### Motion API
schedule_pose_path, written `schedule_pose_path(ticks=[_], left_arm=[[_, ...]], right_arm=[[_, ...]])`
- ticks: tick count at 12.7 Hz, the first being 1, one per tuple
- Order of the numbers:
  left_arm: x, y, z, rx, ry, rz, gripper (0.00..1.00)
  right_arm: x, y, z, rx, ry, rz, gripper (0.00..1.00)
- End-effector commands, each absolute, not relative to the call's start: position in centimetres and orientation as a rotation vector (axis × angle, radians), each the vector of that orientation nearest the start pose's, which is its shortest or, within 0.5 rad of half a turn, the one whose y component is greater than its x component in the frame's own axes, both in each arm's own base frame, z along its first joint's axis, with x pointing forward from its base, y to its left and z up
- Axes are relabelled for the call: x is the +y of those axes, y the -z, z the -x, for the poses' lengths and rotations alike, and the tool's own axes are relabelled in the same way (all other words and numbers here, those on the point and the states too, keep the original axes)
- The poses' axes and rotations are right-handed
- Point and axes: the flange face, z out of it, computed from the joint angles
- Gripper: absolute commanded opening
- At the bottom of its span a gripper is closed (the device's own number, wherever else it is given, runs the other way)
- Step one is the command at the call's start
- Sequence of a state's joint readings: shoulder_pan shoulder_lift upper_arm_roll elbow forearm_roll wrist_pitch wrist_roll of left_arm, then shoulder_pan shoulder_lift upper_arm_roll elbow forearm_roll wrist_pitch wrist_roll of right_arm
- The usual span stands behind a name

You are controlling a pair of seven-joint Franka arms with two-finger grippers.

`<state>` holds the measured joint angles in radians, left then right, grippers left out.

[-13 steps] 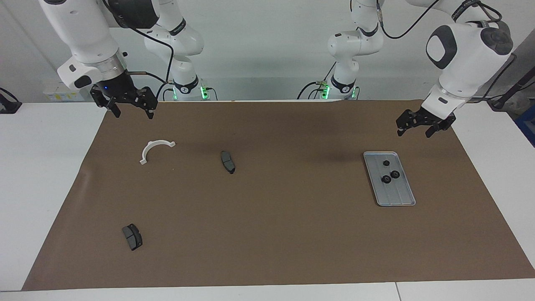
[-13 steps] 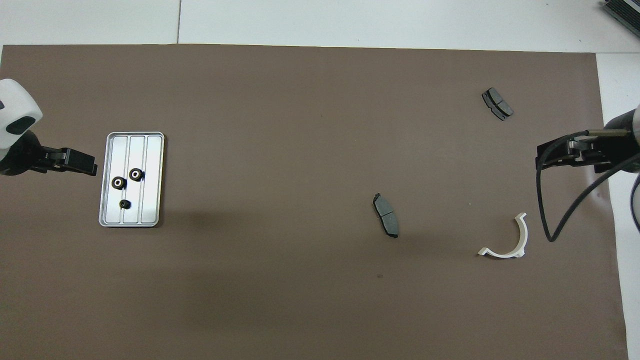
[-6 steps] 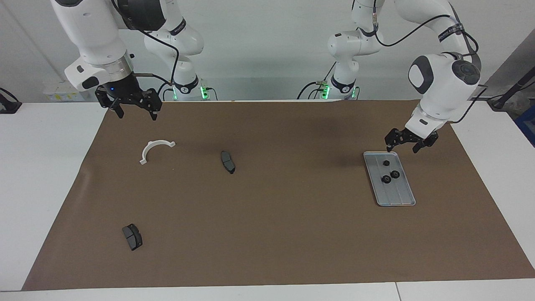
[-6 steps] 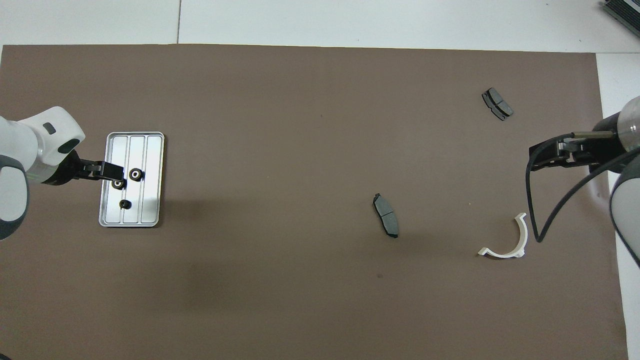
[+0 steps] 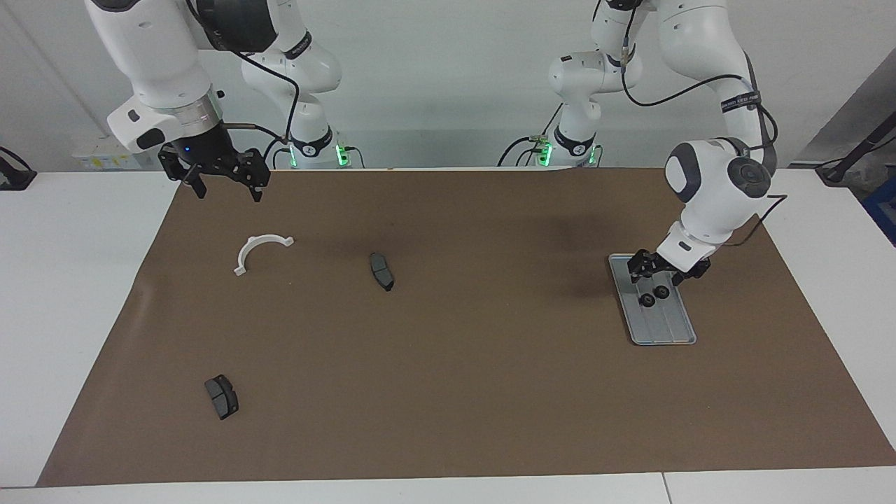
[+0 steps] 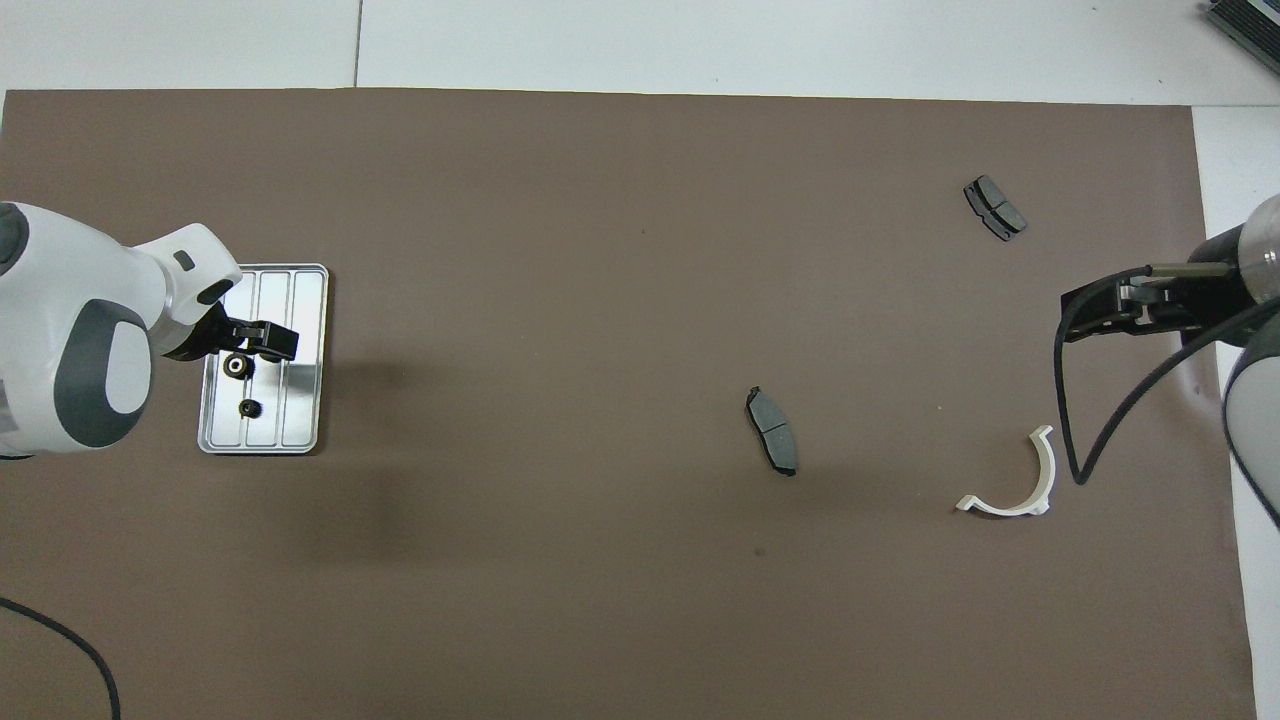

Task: Place bearing gear from tray to pile
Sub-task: 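Grasp the black gear with the left gripper and lift it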

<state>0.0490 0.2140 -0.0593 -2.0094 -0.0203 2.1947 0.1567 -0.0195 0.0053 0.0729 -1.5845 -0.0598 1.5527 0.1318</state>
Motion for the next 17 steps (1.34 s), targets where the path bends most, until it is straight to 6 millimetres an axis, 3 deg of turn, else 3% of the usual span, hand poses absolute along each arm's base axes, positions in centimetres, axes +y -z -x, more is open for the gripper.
schedule_pose_path(ticks=[1,7,17], left_arm=[[-0.7,-34.1,-59.0,0.272,-0.014,3.149,0.84],[-0.1,-32.5,-59.5,0.257,0.001,3.151,0.64],[0.7,-30.8,-59.9,0.204,0.008,3.158,0.61]], right_arm=[[1.5,-61.4,-54.8,0.160,-0.029,3.196,1.00],[1.7,-61.4,-54.8,0.170,-0.026,3.194,1.00],[1.9,-61.2,-54.8,0.168,-0.028,3.194,1.00]])
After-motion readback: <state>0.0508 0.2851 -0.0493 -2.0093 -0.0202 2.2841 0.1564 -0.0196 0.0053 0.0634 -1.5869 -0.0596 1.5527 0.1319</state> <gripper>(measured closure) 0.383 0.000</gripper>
